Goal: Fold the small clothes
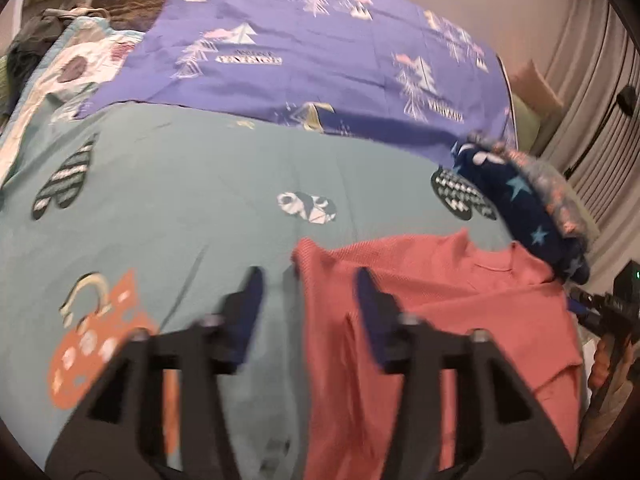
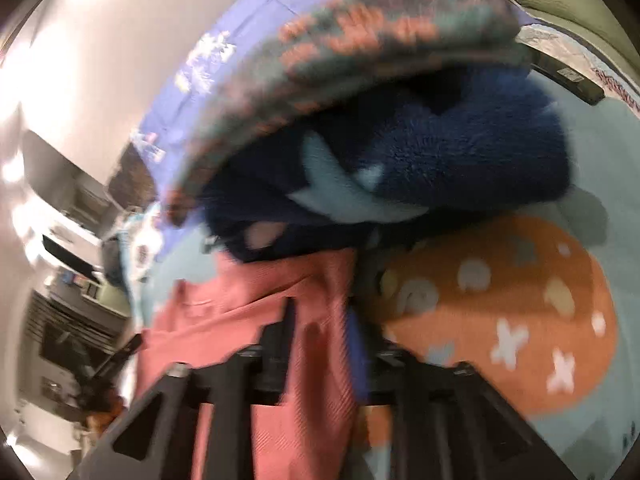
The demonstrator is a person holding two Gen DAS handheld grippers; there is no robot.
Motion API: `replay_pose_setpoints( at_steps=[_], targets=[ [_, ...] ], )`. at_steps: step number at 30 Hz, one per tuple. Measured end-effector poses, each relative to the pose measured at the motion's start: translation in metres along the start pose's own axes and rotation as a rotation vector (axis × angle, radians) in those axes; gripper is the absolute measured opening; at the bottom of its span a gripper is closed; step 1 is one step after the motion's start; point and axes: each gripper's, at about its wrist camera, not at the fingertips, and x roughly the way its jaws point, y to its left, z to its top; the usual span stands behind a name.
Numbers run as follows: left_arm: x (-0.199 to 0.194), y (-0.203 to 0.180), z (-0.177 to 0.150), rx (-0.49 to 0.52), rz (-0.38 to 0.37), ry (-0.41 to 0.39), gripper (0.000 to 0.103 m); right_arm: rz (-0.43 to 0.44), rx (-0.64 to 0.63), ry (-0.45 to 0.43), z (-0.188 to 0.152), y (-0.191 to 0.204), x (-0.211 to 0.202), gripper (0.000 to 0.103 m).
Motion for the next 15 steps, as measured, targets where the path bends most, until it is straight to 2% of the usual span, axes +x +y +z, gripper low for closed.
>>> replay_pose_setpoints(
  at_steps=[1,3,6,7,8,9,10,12,14,15],
  targets=[
    [-0.010,0.001,-0.006,0.011,-0.014,0.005,0.054,-0.017,-0.023,0.000,-0.007,0.003,-0.009,0.049],
    [-0.022,0.000,-0.024,0.046,-0.054,0.050,0.057,-0.058,-0.057,0.040,-0.025,0.007,-0.024,0.050],
    [-0.023,-0.001,-0.050,0.047,-0.102,0.131,0.058,-0.025,-0.062,0.122,-0.060,0.007,-0.035,0.050],
    [-0.019,-0.002,-0.060,0.047,-0.114,0.155,0.025,-0.011,-0.069,0.138,-0.069,0.007,-0.035,0.050],
    [-0.015,-0.005,-0.067,0.076,-0.084,0.156,0.006,-0.023,-0.084,0.136,-0.077,0.008,-0.034,0.047],
    [-0.012,-0.008,-0.071,0.113,-0.052,0.148,0.008,-0.106,-0.098,0.130,-0.081,0.006,-0.030,0.013],
    [-0.014,-0.008,-0.070,0.103,-0.052,0.136,0.007,-0.115,-0.067,0.137,-0.081,-0.002,-0.027,0.005],
    [-0.020,-0.006,-0.066,0.063,-0.050,0.132,0.008,-0.052,0.026,0.122,-0.082,-0.012,-0.034,0.006],
    [-0.035,-0.011,-0.067,0.083,-0.022,0.117,0.010,-0.071,-0.029,0.111,-0.086,-0.001,-0.044,0.010],
    [-0.045,-0.013,-0.070,0.094,-0.026,0.123,0.021,-0.084,-0.060,0.124,-0.090,0.008,-0.050,0.014]
  ],
)
